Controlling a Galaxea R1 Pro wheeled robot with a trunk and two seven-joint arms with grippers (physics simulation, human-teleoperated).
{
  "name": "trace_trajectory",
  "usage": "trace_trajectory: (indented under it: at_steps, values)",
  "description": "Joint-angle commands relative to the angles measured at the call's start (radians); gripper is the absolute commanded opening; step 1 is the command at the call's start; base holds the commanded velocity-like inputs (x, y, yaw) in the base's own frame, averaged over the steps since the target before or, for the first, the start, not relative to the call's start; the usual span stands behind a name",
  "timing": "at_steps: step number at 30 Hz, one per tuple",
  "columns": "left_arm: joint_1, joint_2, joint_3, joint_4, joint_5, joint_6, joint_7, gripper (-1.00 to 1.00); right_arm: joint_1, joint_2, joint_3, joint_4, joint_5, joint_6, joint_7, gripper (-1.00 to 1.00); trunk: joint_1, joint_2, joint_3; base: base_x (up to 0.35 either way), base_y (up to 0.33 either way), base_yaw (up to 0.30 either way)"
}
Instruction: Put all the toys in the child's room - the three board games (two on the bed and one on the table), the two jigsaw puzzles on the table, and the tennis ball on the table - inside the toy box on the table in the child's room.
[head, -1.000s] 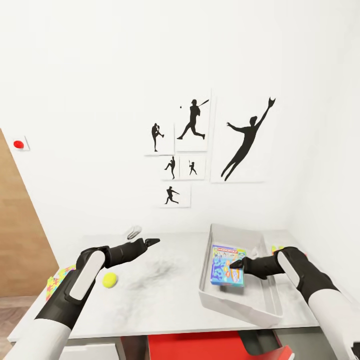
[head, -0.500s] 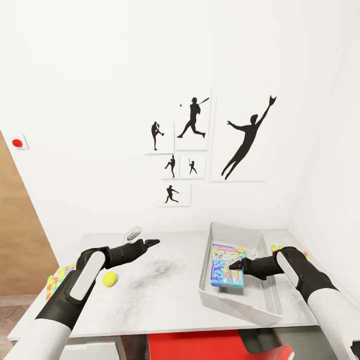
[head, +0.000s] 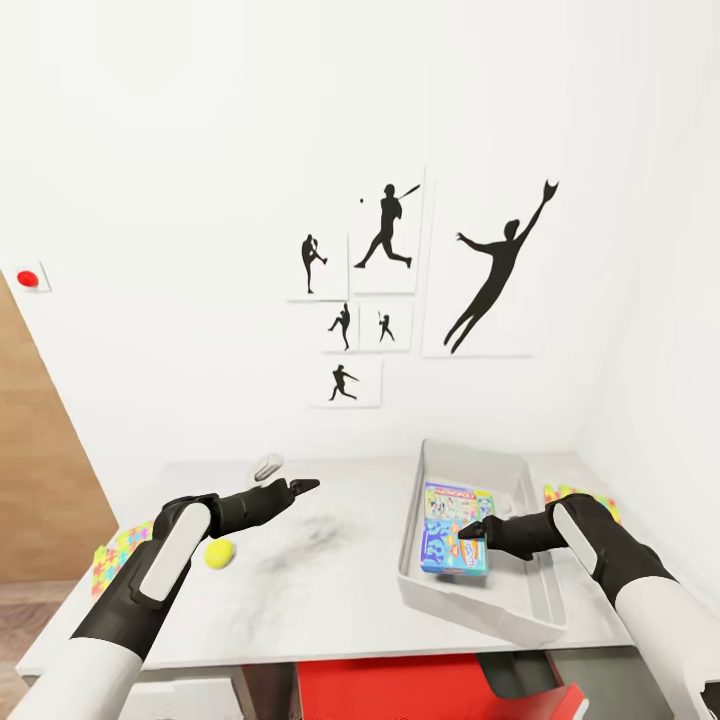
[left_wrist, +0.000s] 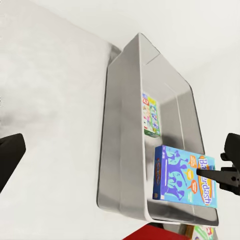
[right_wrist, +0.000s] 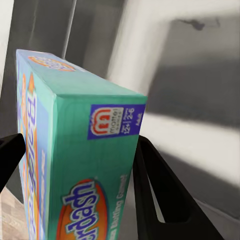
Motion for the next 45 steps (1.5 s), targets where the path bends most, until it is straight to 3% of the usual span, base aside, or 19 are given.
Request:
trace_trajectory:
  at_steps: [1,25,45]
  values:
    - [-0.001,0.001,-0.001,0.000,-0.005,0.002,-0.005,1.00,-0.001,-0.001,0.003,0.000,0.001,0.002,0.006,-1.00,0.001,-0.002,-0.004,0.000,0.000,0.000]
    - [-0.001,0.001,-0.001,0.000,-0.005,0.002,-0.005,1.00,-0.014,-0.002,-0.002,-0.002,-0.003,-0.001,0.006,-1.00,0.001,-0.002,-0.041,0.000,0.000,0.000]
    - [-0.001,0.001,-0.001,0.000,-0.004,0.002,-0.005,1.00,-0.019,-0.003,-0.003,-0.004,-0.004,-0.009,0.006,-1.00,0.001,-0.002,-0.049,0.000,0.000,0.000]
